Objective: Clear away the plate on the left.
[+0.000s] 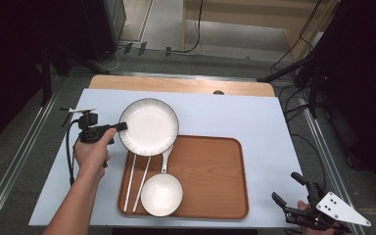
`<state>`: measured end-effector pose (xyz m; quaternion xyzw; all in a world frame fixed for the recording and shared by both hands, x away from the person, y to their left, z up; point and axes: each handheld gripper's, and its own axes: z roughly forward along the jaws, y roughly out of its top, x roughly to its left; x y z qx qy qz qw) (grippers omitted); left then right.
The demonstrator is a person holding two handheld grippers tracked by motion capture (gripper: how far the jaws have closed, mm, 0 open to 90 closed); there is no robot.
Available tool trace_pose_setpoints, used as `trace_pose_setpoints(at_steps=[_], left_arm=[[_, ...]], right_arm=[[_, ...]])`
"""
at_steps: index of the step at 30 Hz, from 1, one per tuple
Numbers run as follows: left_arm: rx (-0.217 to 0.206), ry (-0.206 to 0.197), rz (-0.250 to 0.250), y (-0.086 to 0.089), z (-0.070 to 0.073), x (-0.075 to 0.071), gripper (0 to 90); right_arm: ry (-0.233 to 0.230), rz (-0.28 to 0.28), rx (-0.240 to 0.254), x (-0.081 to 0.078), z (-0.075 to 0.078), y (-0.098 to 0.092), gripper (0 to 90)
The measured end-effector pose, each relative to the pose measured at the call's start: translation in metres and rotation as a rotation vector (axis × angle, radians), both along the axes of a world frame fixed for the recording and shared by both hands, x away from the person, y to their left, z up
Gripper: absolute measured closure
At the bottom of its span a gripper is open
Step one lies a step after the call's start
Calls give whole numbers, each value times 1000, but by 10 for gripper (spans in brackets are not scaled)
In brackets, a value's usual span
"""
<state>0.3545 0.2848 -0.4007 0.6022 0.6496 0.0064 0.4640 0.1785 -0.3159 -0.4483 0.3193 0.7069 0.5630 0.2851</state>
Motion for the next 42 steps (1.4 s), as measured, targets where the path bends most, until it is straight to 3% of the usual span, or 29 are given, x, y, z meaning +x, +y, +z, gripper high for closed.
trace_pose_setpoints(at_steps=[8, 16, 32, 42], left_arm=[[10, 4, -67, -26, -3, 1, 852], [-12, 26, -157, -55, -7, 3, 852], [41, 73, -305, -105, -14, 14, 850], [52, 113, -381, -122, -21, 21, 849]], right_arm=[[-1, 0, 1, 0, 0, 0, 131], [-1, 5, 0, 0, 0, 1, 131], [-3, -1, 9, -2, 1, -1, 131], [-1, -4, 9, -3, 0, -2, 131]])
